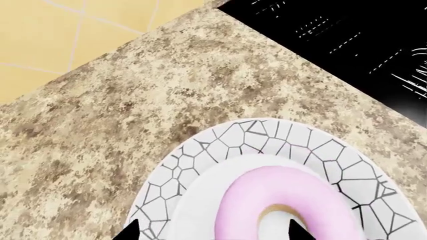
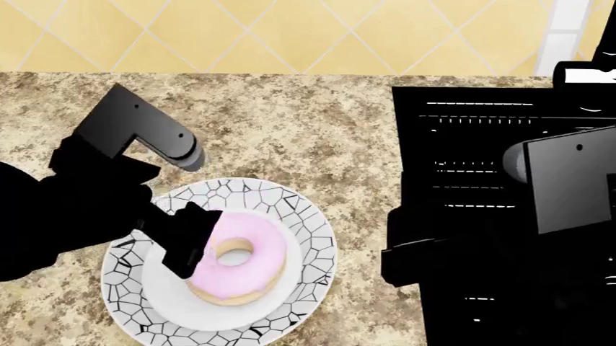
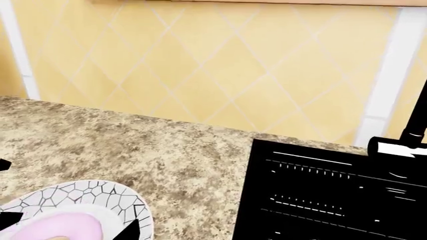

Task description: Place the pastries on the plates.

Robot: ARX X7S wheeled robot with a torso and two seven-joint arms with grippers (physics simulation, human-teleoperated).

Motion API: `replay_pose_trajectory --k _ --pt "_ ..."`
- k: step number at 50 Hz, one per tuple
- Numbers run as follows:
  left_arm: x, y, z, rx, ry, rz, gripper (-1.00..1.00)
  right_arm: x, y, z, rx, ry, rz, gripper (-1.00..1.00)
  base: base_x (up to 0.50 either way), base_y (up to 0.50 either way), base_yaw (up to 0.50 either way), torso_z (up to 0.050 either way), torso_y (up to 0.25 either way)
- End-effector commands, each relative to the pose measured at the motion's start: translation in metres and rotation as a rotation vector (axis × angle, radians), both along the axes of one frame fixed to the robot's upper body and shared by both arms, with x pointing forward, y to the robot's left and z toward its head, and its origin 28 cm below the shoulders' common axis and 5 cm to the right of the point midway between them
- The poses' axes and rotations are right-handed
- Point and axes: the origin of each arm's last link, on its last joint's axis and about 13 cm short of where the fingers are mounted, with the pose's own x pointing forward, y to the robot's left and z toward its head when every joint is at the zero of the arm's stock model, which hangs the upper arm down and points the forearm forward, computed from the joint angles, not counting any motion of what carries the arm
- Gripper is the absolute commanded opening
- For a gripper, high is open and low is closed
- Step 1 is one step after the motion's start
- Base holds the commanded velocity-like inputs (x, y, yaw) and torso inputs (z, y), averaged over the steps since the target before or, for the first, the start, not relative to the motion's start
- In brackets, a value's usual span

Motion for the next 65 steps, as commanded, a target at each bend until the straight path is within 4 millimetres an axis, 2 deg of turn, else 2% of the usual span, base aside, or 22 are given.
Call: replay_pose_trajectory --k 1,5,8,10,16,20,25,29,30,33,35,39,42,46,49,56,61,65 --pt "-0.01 0.018 0.019 -0.073 -0.065 0.084 1.0 0.003 -0.001 0.011 0.015 -0.044 -0.014 1.0 0.0 0.0 0.0 0.0 0.0" --pt "-0.013 0.027 0.018 -0.13 -0.104 0.156 1.0 0.006 -0.001 0.01 0.022 -0.039 -0.026 1.0 0.0 0.0 0.0 0.0 0.0" --pt "-0.024 0.036 0.014 -0.14 -0.155 0.2 1.0 0.011 0.003 0.017 0.039 -0.108 -0.065 1.0 0.0 0.0 0.0 0.0 0.0" --pt "-0.022 0.035 0.017 -0.162 -0.198 0.235 1.0 0.014 0.004 0.02 0.068 -0.126 -0.088 1.0 0.0 0.0 0.0 0.0 0.0" --pt "-0.031 0.038 0.028 -0.161 -0.387 0.324 1.0 0.02 0.009 0.022 -0.023 -0.196 -0.132 1.0 0.0 0.0 0.0 0.0 0.0" --pt "-0.03 0.034 0.036 -0.186 -0.471 0.378 1.0 0.018 0.012 0.025 -0.027 -0.216 -0.143 1.0 0.0 0.0 0.0 0.0 0.0" --pt "-0.049 0.035 0.047 -0.217 -0.485 0.372 1.0 0.015 0.011 0.036 0.002 -0.238 -0.175 1.0 0.0 0.0 0.0 0.0 0.0" --pt "-0.044 0.025 0.051 -0.204 -0.476 0.337 1.0 0.01 0.014 0.049 0.019 -0.263 -0.18 1.0 0.0 0.0 0.0 0.0 0.0" --pt "-0.055 0.032 0.054 -0.208 -0.479 0.339 1.0 0.009 0.014 0.052 0.02 -0.268 -0.181 1.0 0.0 0.0 0.0 0.0 0.0" --pt "-0.062 0.036 0.061 -0.218 -0.482 0.347 1.0 0.007 0.015 0.058 0.016 -0.273 -0.185 1.0 0.0 0.0 0.0 0.0 0.0" --pt "-0.053 0.027 0.066 -0.21 -0.488 0.34 1.0 0.005 0.014 0.064 0.014 -0.277 -0.187 1.0 0.0 0.0 0.0 0.0 0.0" --pt "-0.068 0.031 0.076 -0.211 -0.496 0.341 1.0 0.006 0.015 0.072 0.015 -0.287 -0.184 1.0 0.0 0.0 0.0 0.0 0.0" --pt "-0.065 0.027 0.085 -0.214 -0.515 0.336 1.0 0.007 0.014 0.075 0.009 -0.292 -0.191 1.0 0.0 0.0 0.0 0.0 0.0" --pt "-0.062 0.024 0.087 -0.218 -0.524 0.338 1.0 0.007 0.013 0.08 0.014 -0.306 -0.198 1.0 0.0 0.0 0.0 0.0 0.0" --pt "-0.066 0.025 0.093 -0.23 -0.54 0.34 1.0 0.005 0.013 0.087 0.01 -0.317 -0.192 1.0 0.0 0.0 0.0 0.0 0.0" --pt "-0.07 0.024 0.102 -0.227 -0.557 0.328 1.0 0.006 0.01 0.107 -0.003 -0.342 -0.198 1.0 0.0 0.0 0.0 0.0 0.0" --pt "-0.061 0.02 0.113 -0.224 -0.573 0.325 1.0 0.011 0.012 0.119 -0.012 -0.36 -0.188 1.0 0.0 0.0 0.0 0.0 0.0" --pt "-0.058 0.017 0.121 -0.227 -0.584 0.315 1.0 0.012 0.011 0.138 -0.012 -0.394 -0.182 1.0 0.0 0.0 0.0 0.0 0.0"
